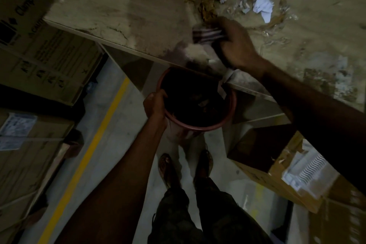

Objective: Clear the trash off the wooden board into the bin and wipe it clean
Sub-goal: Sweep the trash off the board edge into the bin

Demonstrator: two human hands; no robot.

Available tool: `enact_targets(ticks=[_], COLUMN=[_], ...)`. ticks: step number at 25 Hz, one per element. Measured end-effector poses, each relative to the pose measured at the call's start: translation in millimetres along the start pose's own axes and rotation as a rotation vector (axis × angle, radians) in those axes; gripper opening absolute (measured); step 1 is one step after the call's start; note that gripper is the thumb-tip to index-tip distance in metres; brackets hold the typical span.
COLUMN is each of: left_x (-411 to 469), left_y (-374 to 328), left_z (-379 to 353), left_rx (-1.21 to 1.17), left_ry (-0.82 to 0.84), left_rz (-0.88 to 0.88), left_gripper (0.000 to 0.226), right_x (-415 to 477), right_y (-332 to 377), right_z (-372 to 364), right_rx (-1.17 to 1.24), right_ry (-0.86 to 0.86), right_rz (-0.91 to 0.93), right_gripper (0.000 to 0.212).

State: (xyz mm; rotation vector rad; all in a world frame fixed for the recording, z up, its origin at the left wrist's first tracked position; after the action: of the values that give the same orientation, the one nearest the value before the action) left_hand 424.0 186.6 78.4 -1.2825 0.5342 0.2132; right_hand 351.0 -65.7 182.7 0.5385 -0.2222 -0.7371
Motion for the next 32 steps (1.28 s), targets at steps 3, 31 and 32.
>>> enact_targets(ticks=[3,31,32], left_x=[-13,-22,-22], left_y=[-1,35,34], left_z=[-9,-140,-142], left_rx=[-0.019,-0.171,-0.176], left_ry=[0.01,0.062,0.059], left_rz=[-0.019,0.038,0.031], left_gripper=[0.025,0.016,0.014], right_x=[1,169,166], right_y=[-39,-300,-277], right_z=[7,40,38], right_rx=[-0.061,0.141,0.083], right_ry=[-0.011,-0.354,-0.298], right_rz=[-0.212,-0.633,-0.565], right_gripper=[0.053,0.039,0.045])
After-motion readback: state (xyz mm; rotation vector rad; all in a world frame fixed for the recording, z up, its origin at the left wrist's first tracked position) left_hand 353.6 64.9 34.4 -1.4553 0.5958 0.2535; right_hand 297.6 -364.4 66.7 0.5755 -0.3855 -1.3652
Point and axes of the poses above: each hand's wrist, its own x-axis towards the middle knuckle, its own z-axis out of the back of the hand, y = z × x, the point moved 2 cm from there along x, towards the middle knuckle, and after that the axes turned 14 degrees about -z, right-handed, at the moved point
